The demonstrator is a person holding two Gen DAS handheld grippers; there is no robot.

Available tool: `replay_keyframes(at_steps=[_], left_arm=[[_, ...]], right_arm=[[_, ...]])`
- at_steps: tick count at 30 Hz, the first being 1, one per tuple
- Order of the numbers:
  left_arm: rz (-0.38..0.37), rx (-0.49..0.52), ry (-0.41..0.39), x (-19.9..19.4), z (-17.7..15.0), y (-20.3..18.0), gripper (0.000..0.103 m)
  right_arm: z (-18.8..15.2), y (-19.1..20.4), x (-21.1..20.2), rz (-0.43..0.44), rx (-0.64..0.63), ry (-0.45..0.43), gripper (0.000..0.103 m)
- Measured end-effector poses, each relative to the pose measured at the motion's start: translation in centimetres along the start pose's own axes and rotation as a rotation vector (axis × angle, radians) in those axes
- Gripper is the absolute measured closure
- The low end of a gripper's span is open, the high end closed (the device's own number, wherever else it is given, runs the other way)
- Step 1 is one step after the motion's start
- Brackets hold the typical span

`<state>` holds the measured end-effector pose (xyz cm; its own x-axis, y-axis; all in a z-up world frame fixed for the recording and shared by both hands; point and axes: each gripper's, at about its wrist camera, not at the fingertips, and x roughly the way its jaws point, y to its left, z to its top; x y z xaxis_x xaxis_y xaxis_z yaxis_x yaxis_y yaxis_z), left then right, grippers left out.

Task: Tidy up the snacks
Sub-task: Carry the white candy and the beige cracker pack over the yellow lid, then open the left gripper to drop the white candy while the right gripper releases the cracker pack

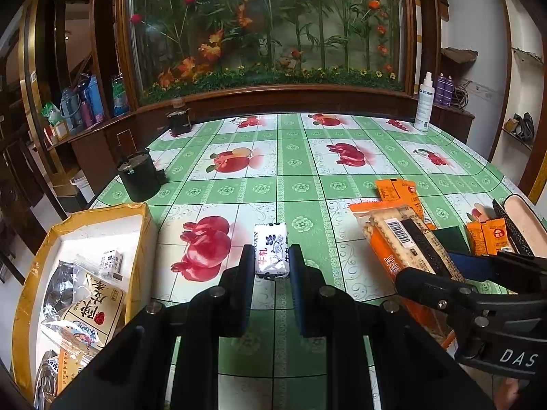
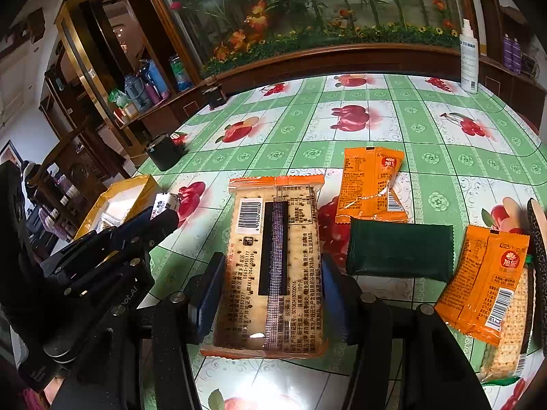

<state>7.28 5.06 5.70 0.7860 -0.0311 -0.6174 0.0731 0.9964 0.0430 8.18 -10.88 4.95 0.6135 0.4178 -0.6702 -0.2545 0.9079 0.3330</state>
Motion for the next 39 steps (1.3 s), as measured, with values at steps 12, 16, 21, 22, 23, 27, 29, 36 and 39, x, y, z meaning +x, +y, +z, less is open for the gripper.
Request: replay_keyframes(at_steps=[12,16,21,22,23,27,29,36,39], left_arm=[[-0.033,-0.107,-0.081,-3.6,0.7,2.4,0.084],[-0.035,-0.156,-0.108,-6.2,0.2,4.8,0.084],[-0.014,-0.241,-0.077,-7.9,-1.3,10.3,0.084],[-0.009,-0.258,-0.066,-8.1,-1.8,11.4,0.084],[-0.001,-0.275,-0.052,-8.3,-2.2,12.6,0.084],[0.055,-0.348,-0.009,-8.6,-4.3,17.3,0.084],[0.082,-0.382,0.014,-8.4,-5.4,19.2,0.084],[0.073,-0.471,0.084,-6.8,-7.7,22.7,0.084],[0.077,-0.477,0.090,-6.4,-8.0,22.8,0.084]], right_arm=[[0.0,1.2,-1.6,-0.018,-0.025,-0.089,0.044],[-0.4,3.4,-2.4,0.025,-0.041,-0.128,0.044],[-1.5,9.5,-2.8,0.114,-0.148,-0.167,0.044],[-1.9,11.2,-2.7,0.136,-0.182,-0.166,0.044],[-2.3,12.6,-2.4,0.156,-0.202,-0.157,0.044],[-3.8,17.1,-0.3,0.250,-0.257,-0.081,0.044],[-4.6,19.2,0.7,0.265,-0.299,-0.051,0.044],[-6.8,22.4,3.3,0.259,-0.357,0.012,0.044],[-7.4,22.9,3.7,0.241,-0.379,0.002,0.043]])
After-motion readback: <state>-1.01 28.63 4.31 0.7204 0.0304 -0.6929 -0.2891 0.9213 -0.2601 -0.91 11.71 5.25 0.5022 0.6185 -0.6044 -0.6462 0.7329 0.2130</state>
